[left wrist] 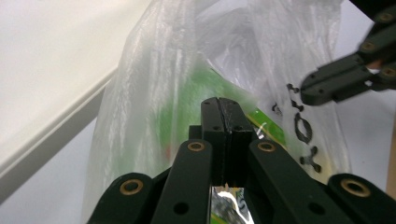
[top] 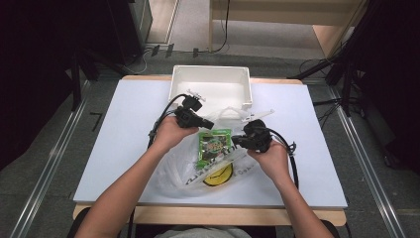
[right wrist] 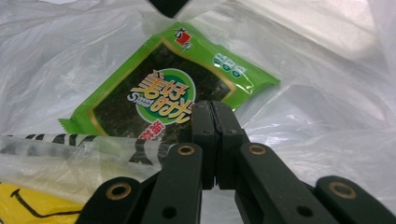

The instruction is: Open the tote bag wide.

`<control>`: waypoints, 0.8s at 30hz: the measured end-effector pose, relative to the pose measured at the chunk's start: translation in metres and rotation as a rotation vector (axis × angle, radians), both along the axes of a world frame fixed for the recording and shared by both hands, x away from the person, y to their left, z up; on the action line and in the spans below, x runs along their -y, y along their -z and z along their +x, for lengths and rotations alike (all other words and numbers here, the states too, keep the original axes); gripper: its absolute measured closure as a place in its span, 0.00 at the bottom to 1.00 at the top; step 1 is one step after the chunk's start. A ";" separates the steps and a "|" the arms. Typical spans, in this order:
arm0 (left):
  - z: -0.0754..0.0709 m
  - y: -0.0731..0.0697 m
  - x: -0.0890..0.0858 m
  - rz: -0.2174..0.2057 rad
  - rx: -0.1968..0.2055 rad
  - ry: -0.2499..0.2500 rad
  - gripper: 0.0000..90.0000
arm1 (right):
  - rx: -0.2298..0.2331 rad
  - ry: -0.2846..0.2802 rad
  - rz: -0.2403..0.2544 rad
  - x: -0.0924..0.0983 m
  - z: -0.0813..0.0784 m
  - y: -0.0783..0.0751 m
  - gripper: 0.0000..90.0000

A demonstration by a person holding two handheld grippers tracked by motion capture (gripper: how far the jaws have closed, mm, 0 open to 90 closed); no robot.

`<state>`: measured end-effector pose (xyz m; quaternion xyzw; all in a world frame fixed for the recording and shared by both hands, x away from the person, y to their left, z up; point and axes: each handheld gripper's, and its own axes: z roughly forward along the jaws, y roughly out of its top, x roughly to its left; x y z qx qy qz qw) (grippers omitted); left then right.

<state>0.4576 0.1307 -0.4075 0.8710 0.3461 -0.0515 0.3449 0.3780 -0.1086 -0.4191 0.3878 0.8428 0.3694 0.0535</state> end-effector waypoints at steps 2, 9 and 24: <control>0.007 0.006 0.000 0.007 -0.014 -0.007 1.00 | 0.004 -0.006 0.000 -0.002 -0.002 0.001 1.00; 0.021 0.025 -0.008 0.045 -0.022 -0.033 1.00 | 0.001 -0.029 -0.016 -0.013 -0.005 0.007 1.00; 0.034 0.044 -0.020 0.102 0.015 -0.070 1.00 | -0.006 0.026 -0.018 -0.009 0.010 0.019 1.00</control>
